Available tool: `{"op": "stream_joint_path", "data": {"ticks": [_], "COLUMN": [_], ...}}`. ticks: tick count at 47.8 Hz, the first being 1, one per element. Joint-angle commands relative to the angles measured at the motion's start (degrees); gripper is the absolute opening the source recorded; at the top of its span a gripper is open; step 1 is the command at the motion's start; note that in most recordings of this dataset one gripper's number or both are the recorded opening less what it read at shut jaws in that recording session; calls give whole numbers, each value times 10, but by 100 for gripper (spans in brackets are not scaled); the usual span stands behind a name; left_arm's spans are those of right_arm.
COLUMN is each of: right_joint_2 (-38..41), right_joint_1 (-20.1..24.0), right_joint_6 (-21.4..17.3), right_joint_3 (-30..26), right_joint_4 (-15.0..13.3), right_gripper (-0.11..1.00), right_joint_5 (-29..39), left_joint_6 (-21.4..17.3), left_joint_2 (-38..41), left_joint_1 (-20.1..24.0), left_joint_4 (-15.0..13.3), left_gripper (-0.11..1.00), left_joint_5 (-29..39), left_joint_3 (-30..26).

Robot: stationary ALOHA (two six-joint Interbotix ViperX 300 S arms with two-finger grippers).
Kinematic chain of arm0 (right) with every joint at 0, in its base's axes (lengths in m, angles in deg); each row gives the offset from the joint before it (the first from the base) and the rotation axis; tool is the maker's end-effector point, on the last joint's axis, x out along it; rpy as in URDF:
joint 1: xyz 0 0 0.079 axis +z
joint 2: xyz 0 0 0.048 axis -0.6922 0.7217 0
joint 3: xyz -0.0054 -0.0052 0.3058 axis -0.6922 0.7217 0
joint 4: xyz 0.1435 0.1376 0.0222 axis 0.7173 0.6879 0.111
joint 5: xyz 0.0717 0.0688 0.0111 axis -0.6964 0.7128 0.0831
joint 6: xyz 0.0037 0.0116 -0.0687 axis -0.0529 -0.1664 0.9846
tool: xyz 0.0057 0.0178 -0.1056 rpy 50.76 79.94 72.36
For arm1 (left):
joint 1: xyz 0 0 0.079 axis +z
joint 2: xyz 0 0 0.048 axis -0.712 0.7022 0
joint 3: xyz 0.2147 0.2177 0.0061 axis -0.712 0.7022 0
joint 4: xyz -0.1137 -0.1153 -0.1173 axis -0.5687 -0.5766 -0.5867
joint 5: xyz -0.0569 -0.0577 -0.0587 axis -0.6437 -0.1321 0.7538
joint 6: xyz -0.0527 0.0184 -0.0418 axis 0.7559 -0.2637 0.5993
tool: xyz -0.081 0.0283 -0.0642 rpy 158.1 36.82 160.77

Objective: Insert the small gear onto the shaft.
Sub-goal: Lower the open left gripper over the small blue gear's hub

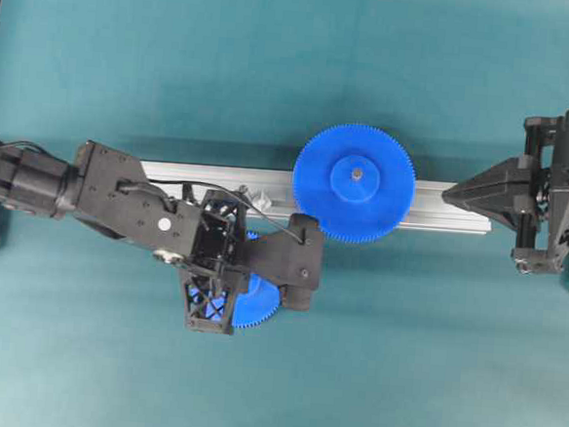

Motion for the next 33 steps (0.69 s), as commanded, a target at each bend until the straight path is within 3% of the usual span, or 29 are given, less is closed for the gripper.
{"op": "stream_joint_path", "data": {"ticks": [1,33], "right_joint_2": [1,0], "right_joint_1": [-1,-2], "right_joint_6": [-6,-7], "right_joint_3": [-5,-5], "right_joint_4": [1,1], "right_gripper": [0,0], "right_joint_5": [-5,-5], "left_joint_6": [0,-11], "left_joint_2": [-10,-14], "left_joint_1": [-3,-3], "left_joint_4": [2,2], "left_gripper": [-1,-1], "left_joint_5": [1,-2], "left_joint_3": [-13,0]}}
